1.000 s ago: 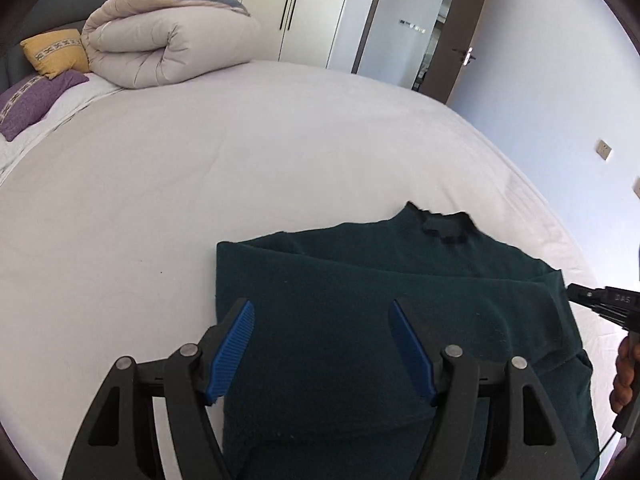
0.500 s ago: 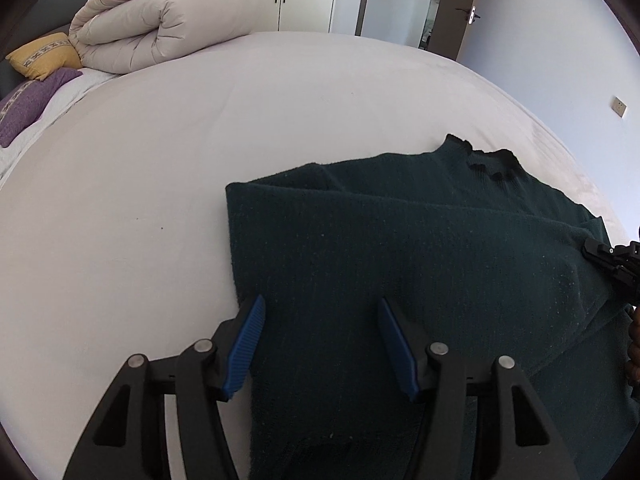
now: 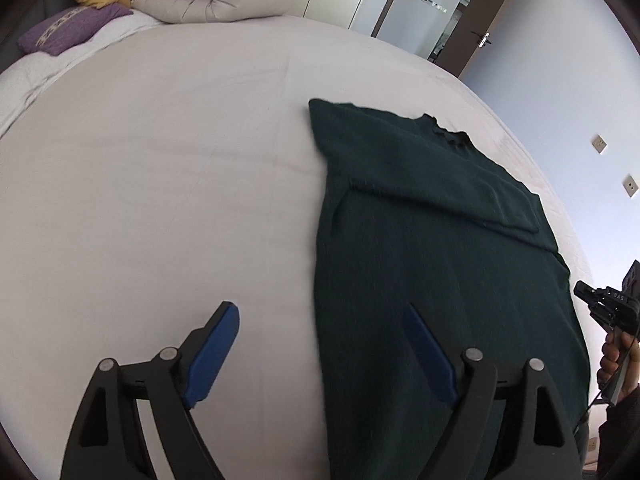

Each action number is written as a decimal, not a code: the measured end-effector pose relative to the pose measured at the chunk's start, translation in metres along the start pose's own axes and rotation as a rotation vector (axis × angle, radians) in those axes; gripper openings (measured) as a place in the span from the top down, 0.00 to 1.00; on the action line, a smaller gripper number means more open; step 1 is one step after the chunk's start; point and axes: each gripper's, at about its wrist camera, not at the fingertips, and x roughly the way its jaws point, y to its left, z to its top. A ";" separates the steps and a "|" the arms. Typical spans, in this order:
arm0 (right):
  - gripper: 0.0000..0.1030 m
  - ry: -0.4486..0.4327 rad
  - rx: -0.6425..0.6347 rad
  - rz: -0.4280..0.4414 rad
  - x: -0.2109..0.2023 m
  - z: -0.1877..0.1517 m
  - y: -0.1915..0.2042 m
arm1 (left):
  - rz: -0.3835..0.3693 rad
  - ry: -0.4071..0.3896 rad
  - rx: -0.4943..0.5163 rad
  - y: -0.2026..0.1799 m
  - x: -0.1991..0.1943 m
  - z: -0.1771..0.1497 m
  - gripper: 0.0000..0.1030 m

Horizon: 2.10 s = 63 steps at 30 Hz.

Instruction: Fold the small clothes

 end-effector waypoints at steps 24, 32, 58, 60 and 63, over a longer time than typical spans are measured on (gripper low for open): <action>0.35 -0.001 -0.060 0.039 -0.137 -0.153 -0.057 | -0.150 0.227 0.003 -0.006 -0.052 -0.113 0.21; 0.35 0.013 0.004 0.068 -0.149 -0.161 -0.080 | -0.187 0.290 -0.055 0.002 -0.048 -0.106 0.59; 0.67 0.254 0.169 0.172 -0.138 -0.180 -0.106 | -0.311 0.275 -0.148 0.011 -0.052 -0.116 0.94; 0.72 0.246 0.169 0.185 -0.139 -0.180 -0.107 | -0.317 0.272 -0.151 0.012 -0.052 -0.116 0.94; 0.89 0.231 0.153 0.174 -0.139 -0.180 -0.106 | -0.339 0.269 -0.170 0.015 -0.055 -0.117 0.94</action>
